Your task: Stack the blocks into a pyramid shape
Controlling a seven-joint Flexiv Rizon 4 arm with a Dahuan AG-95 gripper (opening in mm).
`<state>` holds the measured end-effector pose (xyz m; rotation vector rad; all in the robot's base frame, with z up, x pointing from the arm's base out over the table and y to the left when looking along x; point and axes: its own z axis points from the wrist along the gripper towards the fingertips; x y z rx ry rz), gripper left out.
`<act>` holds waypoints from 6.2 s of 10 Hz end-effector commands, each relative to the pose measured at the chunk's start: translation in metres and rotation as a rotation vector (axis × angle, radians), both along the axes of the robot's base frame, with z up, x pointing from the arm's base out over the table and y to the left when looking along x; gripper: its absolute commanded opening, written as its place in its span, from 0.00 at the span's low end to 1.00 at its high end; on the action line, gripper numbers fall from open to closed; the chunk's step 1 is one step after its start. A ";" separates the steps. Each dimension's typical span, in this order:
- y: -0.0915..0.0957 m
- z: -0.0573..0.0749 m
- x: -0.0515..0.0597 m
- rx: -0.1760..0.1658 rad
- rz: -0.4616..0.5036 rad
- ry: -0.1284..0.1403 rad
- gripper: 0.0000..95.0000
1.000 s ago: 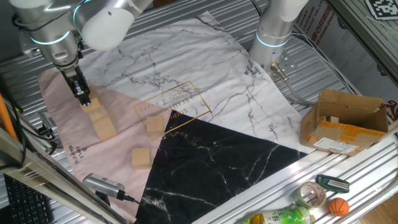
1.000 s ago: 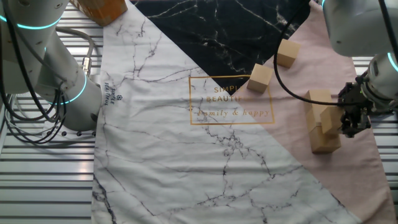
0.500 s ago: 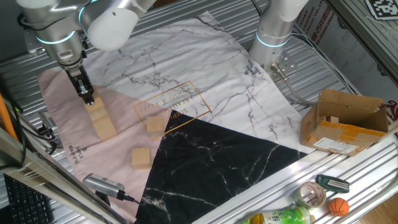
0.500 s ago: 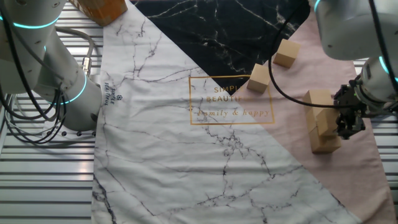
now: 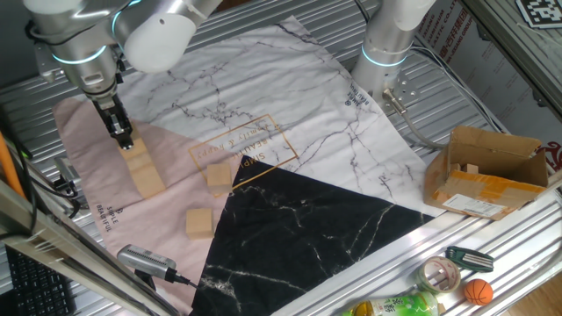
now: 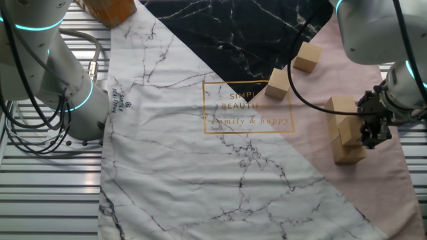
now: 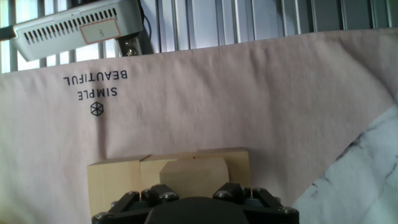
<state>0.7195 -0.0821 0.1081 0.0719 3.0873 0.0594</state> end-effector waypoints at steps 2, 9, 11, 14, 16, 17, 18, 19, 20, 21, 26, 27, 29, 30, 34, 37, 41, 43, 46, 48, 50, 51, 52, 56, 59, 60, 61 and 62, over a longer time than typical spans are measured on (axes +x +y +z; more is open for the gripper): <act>0.001 -0.001 0.000 -0.002 0.000 0.000 0.00; 0.000 -0.003 0.001 -0.004 0.007 -0.001 0.00; 0.000 -0.004 0.001 -0.002 0.006 -0.001 0.00; 0.000 -0.005 0.001 -0.003 0.006 -0.001 0.00; 0.000 -0.005 0.001 -0.004 0.008 -0.002 0.00; 0.000 -0.006 0.000 -0.004 0.010 -0.003 0.00; 0.000 -0.006 0.000 -0.004 0.011 -0.006 0.00; 0.000 -0.006 0.000 -0.005 0.011 -0.007 0.00; 0.000 -0.006 0.000 -0.005 0.012 -0.009 0.00; 0.000 -0.006 0.000 -0.005 0.013 -0.010 0.00; 0.000 -0.006 0.000 -0.009 0.025 -0.022 0.20; 0.000 -0.006 0.000 -0.009 0.026 -0.023 0.20; 0.000 -0.006 0.000 -0.010 0.028 -0.025 0.20; 0.000 -0.006 0.000 -0.012 0.028 -0.025 0.20; -0.001 -0.007 0.000 -0.010 0.012 -0.025 0.40; -0.001 -0.007 0.000 -0.009 0.006 -0.022 0.40; -0.001 -0.007 0.000 -0.008 -0.004 -0.017 0.40; -0.001 -0.007 0.000 -0.008 -0.003 -0.017 0.40; -0.001 -0.007 0.000 -0.007 0.003 -0.018 0.40; -0.001 -0.007 0.000 -0.007 0.007 -0.018 0.60; -0.001 -0.007 0.000 -0.007 0.010 -0.021 0.60; -0.001 -0.007 0.000 -0.007 0.013 -0.021 0.60; -0.001 -0.007 0.000 -0.007 0.017 -0.020 0.60; -0.001 -0.007 0.000 -0.011 0.039 -0.019 0.80; -0.001 -0.007 0.000 -0.012 0.046 -0.020 0.80; -0.001 -0.007 0.000 -0.012 0.046 -0.020 0.80; -0.001 -0.007 0.000 -0.012 0.046 -0.020 0.80; -0.001 -0.007 0.000 -0.012 0.046 -0.020 0.80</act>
